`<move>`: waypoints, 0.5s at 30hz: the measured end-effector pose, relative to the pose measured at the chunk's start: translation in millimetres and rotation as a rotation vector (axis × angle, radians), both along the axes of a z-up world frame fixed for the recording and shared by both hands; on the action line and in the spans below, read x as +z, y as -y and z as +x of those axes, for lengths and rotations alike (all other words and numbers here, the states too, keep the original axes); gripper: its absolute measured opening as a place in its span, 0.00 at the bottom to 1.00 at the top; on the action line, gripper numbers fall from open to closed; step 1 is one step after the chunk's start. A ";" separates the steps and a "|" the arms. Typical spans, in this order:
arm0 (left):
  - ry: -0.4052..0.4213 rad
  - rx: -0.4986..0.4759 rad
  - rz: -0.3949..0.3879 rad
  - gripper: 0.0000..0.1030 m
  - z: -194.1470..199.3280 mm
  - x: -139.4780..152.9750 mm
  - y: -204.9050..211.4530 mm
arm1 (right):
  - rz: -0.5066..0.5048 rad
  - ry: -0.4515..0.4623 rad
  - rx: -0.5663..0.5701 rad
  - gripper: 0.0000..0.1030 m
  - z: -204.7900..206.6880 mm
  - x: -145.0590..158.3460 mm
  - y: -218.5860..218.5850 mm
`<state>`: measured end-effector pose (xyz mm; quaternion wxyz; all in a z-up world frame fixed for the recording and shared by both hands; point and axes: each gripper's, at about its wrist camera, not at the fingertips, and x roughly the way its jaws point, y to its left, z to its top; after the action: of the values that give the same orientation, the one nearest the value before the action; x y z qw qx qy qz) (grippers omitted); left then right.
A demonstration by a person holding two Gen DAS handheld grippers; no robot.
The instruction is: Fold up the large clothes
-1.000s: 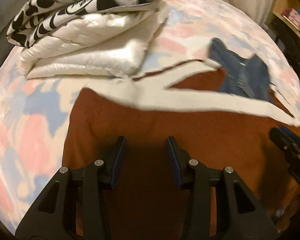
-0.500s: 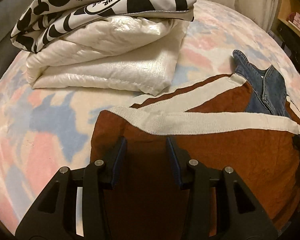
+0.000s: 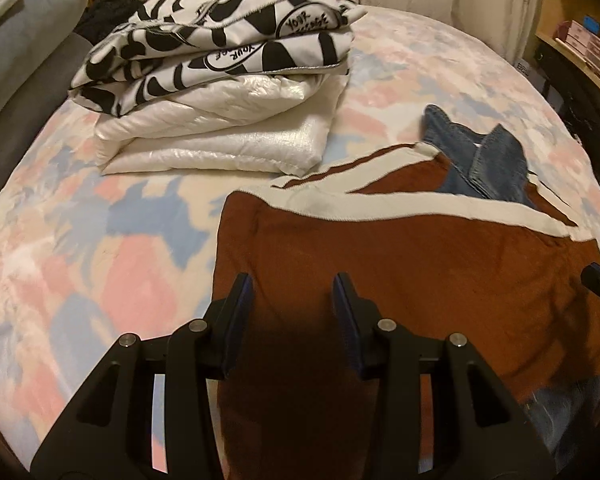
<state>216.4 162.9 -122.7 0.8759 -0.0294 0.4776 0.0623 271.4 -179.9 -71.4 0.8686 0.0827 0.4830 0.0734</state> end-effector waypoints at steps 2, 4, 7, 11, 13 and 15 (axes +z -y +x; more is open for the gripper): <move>0.005 -0.010 0.002 0.38 -14.9 7.8 3.6 | 0.005 0.007 0.007 0.55 -17.3 9.2 0.0; 0.012 -0.018 0.007 0.38 -32.6 16.8 5.0 | 0.008 0.012 0.009 0.56 -33.5 16.0 1.7; 0.024 -0.033 0.010 0.40 -59.8 27.2 9.1 | 0.025 0.020 0.011 0.61 -63.8 26.4 5.8; 0.036 -0.060 -0.006 0.43 -101.7 40.4 14.4 | 0.050 0.025 0.014 0.62 -105.5 35.0 13.9; 0.041 -0.072 -0.014 0.43 -120.7 45.6 18.0 | 0.073 0.020 0.009 0.62 -128.2 37.4 20.7; 0.045 -0.087 -0.024 0.46 -139.6 49.8 20.2 | 0.091 0.018 0.002 0.62 -146.7 39.1 25.9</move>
<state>76.8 142.7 -72.9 0.8880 -0.0207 0.4591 0.0179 124.7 -205.8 -32.3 0.8682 0.1209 0.4715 0.0965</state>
